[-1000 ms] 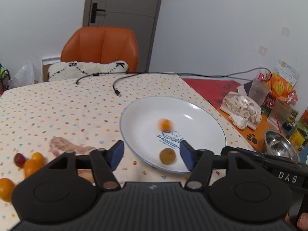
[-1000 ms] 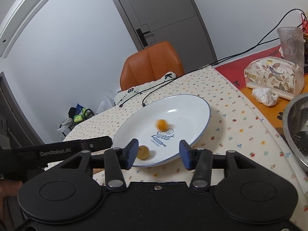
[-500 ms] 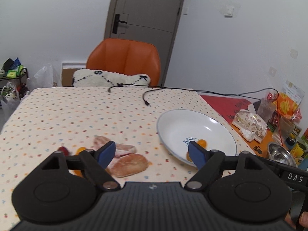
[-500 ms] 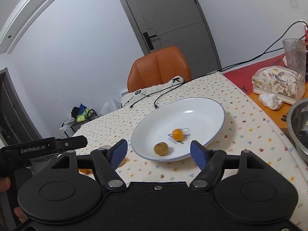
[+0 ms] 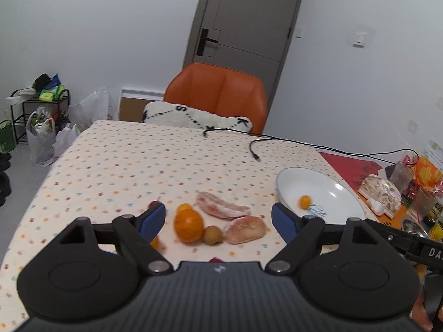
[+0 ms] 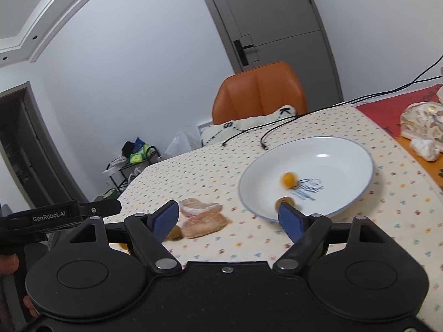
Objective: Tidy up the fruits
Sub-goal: 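Move both open tools back toward the fruit pile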
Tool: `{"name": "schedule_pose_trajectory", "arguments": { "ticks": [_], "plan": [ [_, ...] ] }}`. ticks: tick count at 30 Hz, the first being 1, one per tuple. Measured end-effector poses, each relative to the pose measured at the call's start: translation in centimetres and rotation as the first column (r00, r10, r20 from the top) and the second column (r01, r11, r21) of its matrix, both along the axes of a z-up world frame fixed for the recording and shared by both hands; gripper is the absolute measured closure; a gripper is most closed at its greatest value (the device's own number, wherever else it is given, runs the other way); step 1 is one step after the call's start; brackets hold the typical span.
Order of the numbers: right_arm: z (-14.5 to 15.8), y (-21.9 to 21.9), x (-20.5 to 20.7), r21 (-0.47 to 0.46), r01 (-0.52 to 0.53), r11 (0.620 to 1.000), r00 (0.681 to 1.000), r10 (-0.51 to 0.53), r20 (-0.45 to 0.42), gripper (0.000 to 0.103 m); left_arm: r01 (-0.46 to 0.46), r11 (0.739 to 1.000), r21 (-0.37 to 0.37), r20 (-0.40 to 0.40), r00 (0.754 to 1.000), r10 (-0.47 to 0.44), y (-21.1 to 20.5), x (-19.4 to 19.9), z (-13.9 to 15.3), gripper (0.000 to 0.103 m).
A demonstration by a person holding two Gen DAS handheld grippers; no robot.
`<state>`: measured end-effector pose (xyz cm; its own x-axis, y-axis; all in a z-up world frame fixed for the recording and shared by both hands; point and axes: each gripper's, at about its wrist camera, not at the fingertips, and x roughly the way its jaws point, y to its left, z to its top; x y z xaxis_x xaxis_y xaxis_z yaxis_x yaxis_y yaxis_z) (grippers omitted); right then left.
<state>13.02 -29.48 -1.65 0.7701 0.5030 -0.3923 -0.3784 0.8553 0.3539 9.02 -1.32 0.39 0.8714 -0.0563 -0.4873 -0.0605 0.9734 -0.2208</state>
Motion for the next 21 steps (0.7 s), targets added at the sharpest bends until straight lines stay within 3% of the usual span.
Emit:
{"name": "schedule_pose_trajectory", "arguments": {
  "ticks": [21],
  "plan": [
    [-2.0, 6.3, 0.6, -0.055, -0.142, 0.988, 0.988, 0.138, -0.069, 0.024, -0.104, 0.994, -0.019, -0.054, 0.993, 0.103, 4.9, 0.0, -3.5, 0.021]
  ]
}}
